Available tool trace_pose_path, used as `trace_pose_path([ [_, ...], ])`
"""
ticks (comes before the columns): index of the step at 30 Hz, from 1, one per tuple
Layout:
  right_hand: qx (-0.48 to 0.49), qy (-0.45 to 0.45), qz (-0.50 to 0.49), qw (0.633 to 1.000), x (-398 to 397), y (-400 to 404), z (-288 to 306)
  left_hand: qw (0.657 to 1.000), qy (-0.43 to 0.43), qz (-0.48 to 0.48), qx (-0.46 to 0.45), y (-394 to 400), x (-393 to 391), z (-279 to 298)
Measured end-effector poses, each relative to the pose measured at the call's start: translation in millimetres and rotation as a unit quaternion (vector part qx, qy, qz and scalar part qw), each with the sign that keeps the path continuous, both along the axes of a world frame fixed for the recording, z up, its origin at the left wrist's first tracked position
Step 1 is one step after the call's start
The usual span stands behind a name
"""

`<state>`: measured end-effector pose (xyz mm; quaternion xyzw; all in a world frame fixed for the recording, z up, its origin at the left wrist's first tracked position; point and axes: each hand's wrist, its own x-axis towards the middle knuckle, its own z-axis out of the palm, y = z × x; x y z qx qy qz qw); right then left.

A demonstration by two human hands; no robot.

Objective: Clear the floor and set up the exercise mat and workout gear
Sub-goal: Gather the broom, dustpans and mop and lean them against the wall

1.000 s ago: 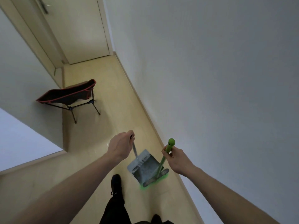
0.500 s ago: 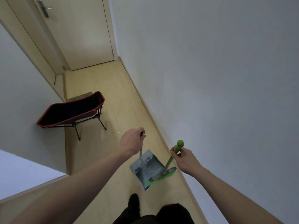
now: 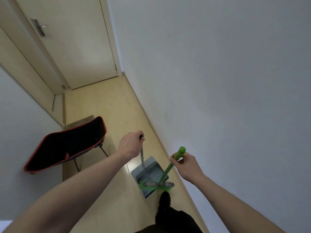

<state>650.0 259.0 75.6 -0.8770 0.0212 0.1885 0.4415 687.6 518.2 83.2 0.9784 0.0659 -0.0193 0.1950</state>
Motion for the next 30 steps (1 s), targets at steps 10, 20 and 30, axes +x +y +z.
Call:
trace_pose_path([
  [10, -0.014, -0.006, 0.027, 1.0, 150, 47, -8, 0.998, 0.024, 0.038, 0.053, 47, 145, -2],
  [20, -0.049, 0.01, -0.002, 0.999, 256, 108, -23, 0.996, 0.039, -0.032, 0.08, 105, 278, -20],
  [30, -0.12, 0.09, -0.08, 0.985, 321, 174, -68, 0.982, 0.105, -0.137, 0.074, 155, 385, -60],
])
